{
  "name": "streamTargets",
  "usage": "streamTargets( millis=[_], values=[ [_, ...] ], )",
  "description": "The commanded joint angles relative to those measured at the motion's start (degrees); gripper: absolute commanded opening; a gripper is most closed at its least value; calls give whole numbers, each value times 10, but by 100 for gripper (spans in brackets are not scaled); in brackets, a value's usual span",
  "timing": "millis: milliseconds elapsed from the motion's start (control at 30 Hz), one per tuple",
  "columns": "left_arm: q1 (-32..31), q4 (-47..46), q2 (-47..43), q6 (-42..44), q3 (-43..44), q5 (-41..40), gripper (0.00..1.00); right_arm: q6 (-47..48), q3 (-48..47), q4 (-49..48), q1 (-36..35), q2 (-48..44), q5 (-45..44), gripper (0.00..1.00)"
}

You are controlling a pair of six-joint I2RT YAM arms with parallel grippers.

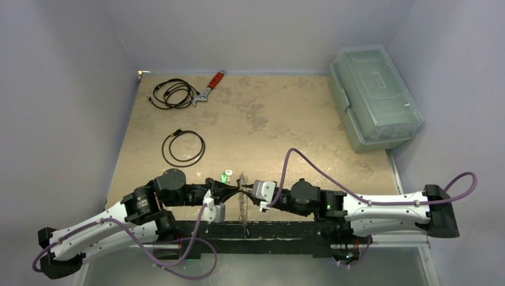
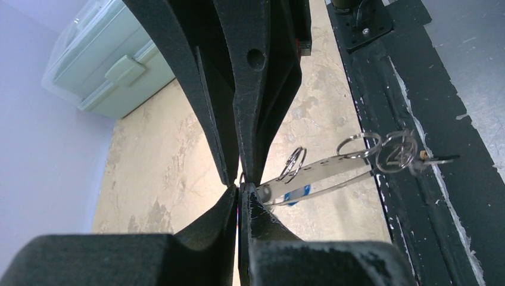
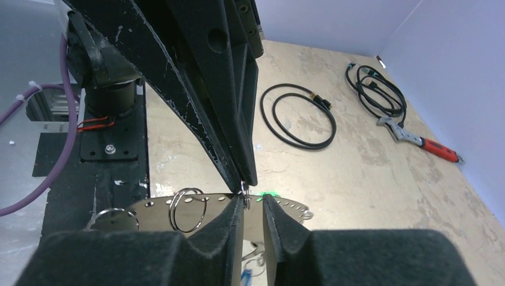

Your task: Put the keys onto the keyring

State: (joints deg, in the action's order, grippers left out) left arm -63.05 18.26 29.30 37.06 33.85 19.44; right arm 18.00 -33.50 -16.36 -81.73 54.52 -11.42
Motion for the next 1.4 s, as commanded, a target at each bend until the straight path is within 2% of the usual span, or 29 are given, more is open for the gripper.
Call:
streamTargets(
  millis=[0,167,367,600,733,800,1000,1067,1200,1267,1367],
  values=[
    [-1,-36,-2,-8,9,16,0,-3,0,-47,0,1,-16,18],
    [-1,-37,0,-9,9,19,0,0,0,-53,0,5,-18,15],
    [-1,-44,5,-12,7,23,0,19,0,-71,0,10,-24,1],
    [-1,-39,9,-13,11,23,2,67,21,-124,0,12,-31,0],
    [-1,-28,-2,-12,11,21,33,95,45,-168,0,3,-41,0],
    [-1,-21,-11,-12,10,17,45,109,56,-185,0,-4,-49,0],
    [-1,13,-31,-28,18,-8,53,182,85,-244,-10,2,-104,0],
    [-1,16,-43,-50,16,-18,60,209,90,-260,-20,14,-135,0],
    [-1,-7,-85,-143,-2,-52,75,240,96,-286,-36,32,-168,0],
    [-1,-16,-106,-194,-11,-67,89,241,93,-280,-40,31,-172,0],
    [-1,-31,-126,-275,-20,-87,95,232,87,-260,-40,21,-179,0]
  ],
)
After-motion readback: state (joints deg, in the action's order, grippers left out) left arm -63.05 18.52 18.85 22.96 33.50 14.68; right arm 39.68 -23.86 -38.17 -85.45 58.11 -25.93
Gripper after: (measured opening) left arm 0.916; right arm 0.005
